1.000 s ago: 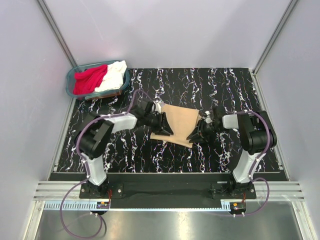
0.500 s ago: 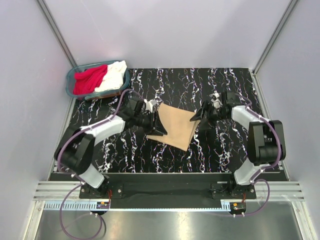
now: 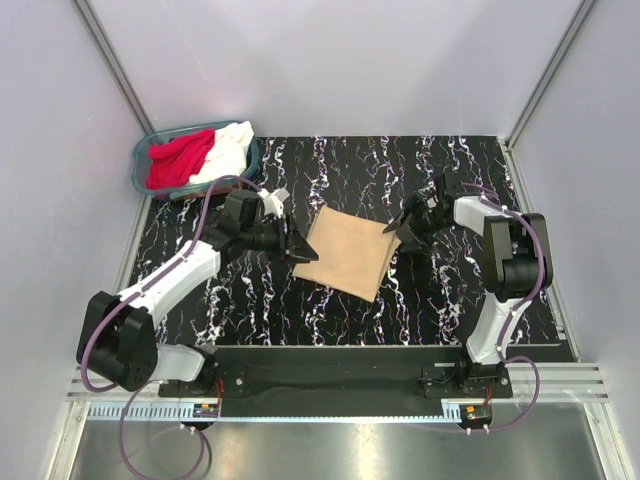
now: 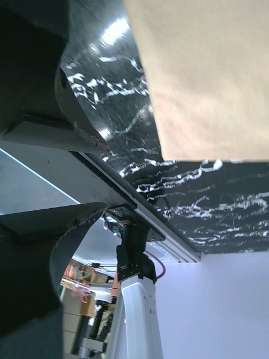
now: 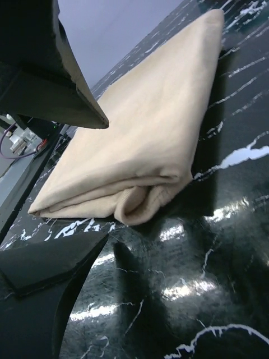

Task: Fold and stack the t-shirts
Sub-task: Neatly place the folded tshirt to the corner

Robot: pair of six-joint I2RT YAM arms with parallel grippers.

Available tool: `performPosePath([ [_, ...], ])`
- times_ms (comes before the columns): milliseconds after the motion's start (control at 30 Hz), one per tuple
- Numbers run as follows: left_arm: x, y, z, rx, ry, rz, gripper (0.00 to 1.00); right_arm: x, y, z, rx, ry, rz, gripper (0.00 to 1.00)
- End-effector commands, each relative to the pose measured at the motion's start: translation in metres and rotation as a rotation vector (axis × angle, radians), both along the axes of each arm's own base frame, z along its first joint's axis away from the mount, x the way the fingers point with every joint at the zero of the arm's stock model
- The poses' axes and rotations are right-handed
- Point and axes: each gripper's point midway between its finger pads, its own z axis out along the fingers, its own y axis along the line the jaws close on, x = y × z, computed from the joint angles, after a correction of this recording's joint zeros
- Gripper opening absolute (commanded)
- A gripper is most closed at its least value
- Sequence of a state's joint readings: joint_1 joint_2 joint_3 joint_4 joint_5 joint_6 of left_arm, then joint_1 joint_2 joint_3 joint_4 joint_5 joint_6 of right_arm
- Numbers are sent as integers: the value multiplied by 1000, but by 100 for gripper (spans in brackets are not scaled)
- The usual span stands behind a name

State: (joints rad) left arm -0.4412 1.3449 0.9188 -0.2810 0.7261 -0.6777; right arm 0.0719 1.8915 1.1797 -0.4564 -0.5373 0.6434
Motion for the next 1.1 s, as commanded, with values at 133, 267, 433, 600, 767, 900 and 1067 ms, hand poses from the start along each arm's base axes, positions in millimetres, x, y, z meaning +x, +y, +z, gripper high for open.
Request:
performPosePath([
  [133, -8, 16, 6, -20, -19, 24, 46, 17, 3, -7, -32, -4, -34, 79],
  [267, -8, 17, 8, -26, -18, 23, 46, 20, 14, -17, -17, -5, -15, 78],
  [433, -11, 19, 6, -25, -7, 20, 46, 33, 20, -25, -22, -36, -24, 72],
  [600, -17, 23, 9, -26, -16, 23, 47, 38, 13, -36, -64, -55, -31, 56],
  [767, -24, 32, 7, -21, -16, 40, 47, 41, 19, -37, -34, -118, 49, 9],
  [900, -29, 36, 7, -24, -22, 48, 47, 35, 21, -36, 5, -144, 135, 0],
  [1067, -38, 42, 3, -23, -38, 62, 47, 2, 0, -14, -67, -110, 125, 0],
])
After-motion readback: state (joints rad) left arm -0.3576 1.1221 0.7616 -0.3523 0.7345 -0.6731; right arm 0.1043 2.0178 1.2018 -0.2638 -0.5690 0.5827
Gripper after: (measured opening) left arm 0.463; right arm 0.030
